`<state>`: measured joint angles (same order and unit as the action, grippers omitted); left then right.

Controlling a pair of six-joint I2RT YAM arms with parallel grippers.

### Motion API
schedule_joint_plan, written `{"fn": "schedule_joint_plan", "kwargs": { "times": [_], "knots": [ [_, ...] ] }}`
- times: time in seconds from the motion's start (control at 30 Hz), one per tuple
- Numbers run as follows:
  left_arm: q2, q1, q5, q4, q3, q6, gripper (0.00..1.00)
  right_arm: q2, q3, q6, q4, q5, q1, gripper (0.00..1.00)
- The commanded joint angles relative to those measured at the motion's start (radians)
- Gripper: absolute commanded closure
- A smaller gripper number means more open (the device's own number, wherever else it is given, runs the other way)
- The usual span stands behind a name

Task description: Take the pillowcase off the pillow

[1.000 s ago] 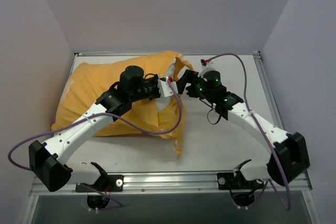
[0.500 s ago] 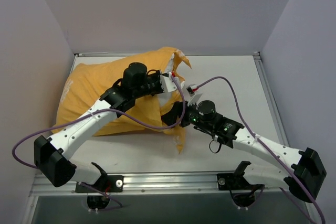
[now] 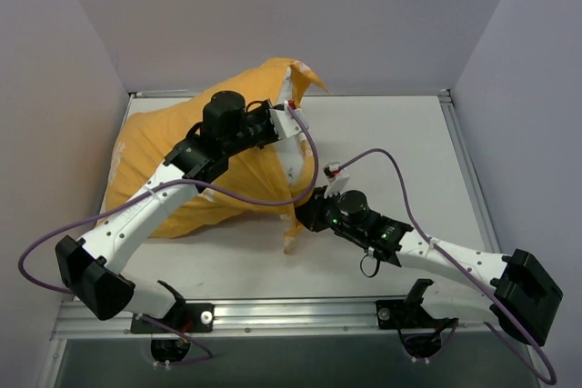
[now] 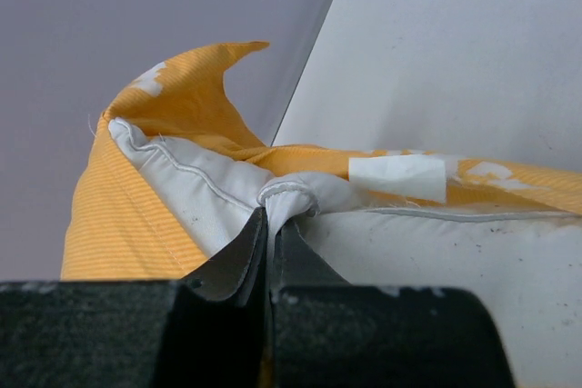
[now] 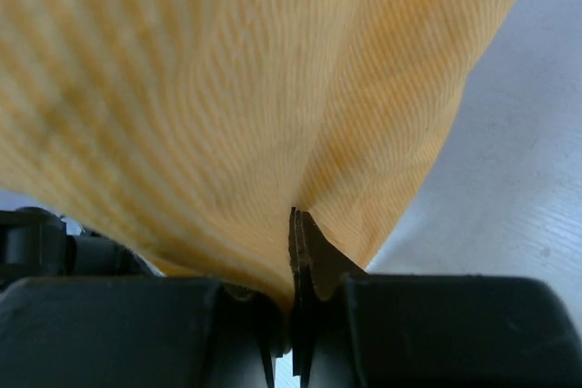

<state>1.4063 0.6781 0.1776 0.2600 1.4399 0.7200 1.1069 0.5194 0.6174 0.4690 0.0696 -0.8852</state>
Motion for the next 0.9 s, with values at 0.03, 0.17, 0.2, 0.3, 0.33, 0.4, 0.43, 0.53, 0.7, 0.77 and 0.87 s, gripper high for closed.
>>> {"fn": "schedule_joint_plan", "kwargs": {
  "times": [0.03,0.17,0.2,0.3,0.33,0.4,0.43,0.53,0.7,0.77,0.87],
  "knots": [
    [-0.009,-0.029,-0.039,-0.159,0.16,-0.071,0.98,0.013,-0.03,0.011,0.103,-0.046,-0.005,1.0],
    [0.016,-0.095,0.021,-0.122,0.295,-0.23,0.98,0.071,-0.083,0.063,0.154,-0.022,0.047,1.0],
    [0.016,-0.107,0.045,-0.099,0.318,-0.243,0.98,0.088,-0.096,0.076,0.177,0.005,0.077,1.0],
    [-0.009,-0.158,0.144,-0.059,0.353,-0.248,0.98,0.071,-0.143,0.111,0.237,0.114,0.226,1.0],
    [-0.027,-0.173,0.169,-0.05,0.347,-0.251,0.98,0.052,-0.147,0.102,0.221,0.136,0.265,1.0],
    [-0.049,-0.21,0.204,-0.028,0.335,-0.26,0.98,0.044,-0.121,0.056,0.147,0.157,0.348,1.0],
    [-0.05,-0.221,0.218,-0.024,0.335,-0.267,0.98,0.053,-0.114,0.047,0.143,0.168,0.364,1.0],
    [-0.05,-0.253,0.25,-0.053,0.346,-0.316,0.98,0.132,-0.091,0.036,0.192,0.229,0.382,1.0],
    [-0.038,-0.33,0.328,-0.047,0.418,-0.341,0.98,0.217,-0.145,0.067,0.316,0.381,0.497,1.0],
    [-0.059,-0.345,0.388,-0.002,0.41,-0.282,0.98,0.209,-0.162,0.065,0.321,0.453,0.567,1.0],
    [-0.113,-0.345,0.457,0.062,0.326,-0.248,0.98,0.182,-0.128,0.022,0.243,0.444,0.592,1.0]
  ]
}}
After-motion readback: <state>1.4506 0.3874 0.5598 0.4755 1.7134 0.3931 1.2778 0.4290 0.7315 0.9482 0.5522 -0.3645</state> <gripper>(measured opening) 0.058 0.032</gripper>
